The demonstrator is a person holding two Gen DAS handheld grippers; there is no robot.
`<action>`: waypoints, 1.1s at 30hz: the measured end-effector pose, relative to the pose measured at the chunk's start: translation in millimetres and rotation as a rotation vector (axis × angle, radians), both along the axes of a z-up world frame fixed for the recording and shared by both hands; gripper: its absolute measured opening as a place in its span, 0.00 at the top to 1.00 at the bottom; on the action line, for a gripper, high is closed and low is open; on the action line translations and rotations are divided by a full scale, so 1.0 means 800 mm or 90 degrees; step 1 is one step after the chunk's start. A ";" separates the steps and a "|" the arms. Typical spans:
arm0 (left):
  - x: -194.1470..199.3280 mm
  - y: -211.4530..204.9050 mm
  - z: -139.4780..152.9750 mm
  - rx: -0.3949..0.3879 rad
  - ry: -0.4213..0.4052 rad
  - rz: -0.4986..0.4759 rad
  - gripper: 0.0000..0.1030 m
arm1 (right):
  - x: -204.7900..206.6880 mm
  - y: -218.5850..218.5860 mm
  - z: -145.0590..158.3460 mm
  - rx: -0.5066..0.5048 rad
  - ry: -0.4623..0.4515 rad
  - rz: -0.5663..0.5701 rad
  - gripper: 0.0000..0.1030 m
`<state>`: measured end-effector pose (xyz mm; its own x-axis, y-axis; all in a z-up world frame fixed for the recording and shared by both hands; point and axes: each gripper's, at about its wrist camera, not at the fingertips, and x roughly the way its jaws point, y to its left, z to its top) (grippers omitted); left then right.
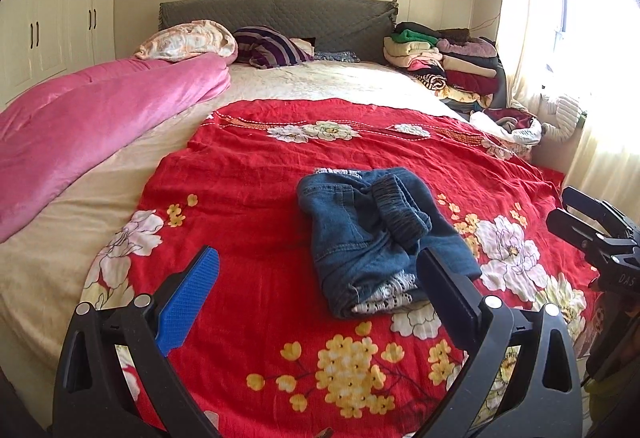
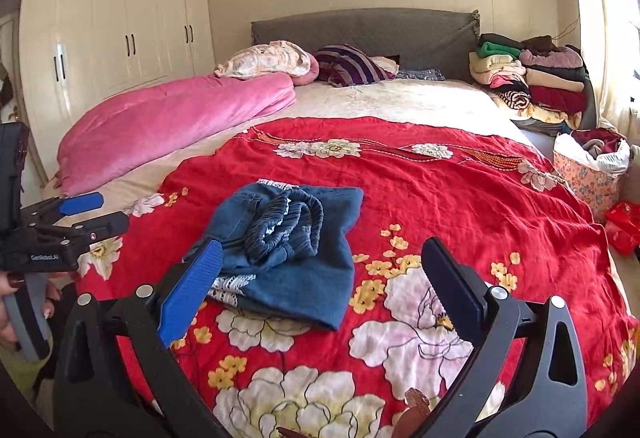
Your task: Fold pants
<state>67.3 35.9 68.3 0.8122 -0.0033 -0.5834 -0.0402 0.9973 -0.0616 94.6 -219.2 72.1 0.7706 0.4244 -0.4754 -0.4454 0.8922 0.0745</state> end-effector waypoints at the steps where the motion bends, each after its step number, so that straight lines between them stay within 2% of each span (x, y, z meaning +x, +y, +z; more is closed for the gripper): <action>1: -0.004 0.000 0.000 -0.002 -0.002 0.000 0.04 | -0.002 -0.001 -0.001 -0.001 0.000 0.000 0.09; 7: -0.021 -0.009 -0.001 0.004 -0.004 -0.006 0.04 | -0.013 -0.004 -0.004 -0.004 0.003 0.001 0.09; 15: -0.035 -0.017 -0.020 -0.004 0.019 -0.010 0.04 | -0.030 -0.009 -0.013 0.013 0.000 -0.013 0.09; 20: -0.044 -0.021 -0.034 -0.011 0.027 -0.004 0.04 | -0.038 -0.006 -0.029 0.014 0.020 -0.005 0.09; 24: -0.045 -0.023 -0.050 -0.010 0.047 -0.005 0.04 | -0.045 -0.001 -0.049 -0.018 0.034 -0.004 0.09; 33: -0.037 -0.022 -0.085 -0.022 0.095 0.003 0.04 | -0.039 0.002 -0.090 -0.033 0.096 -0.006 0.09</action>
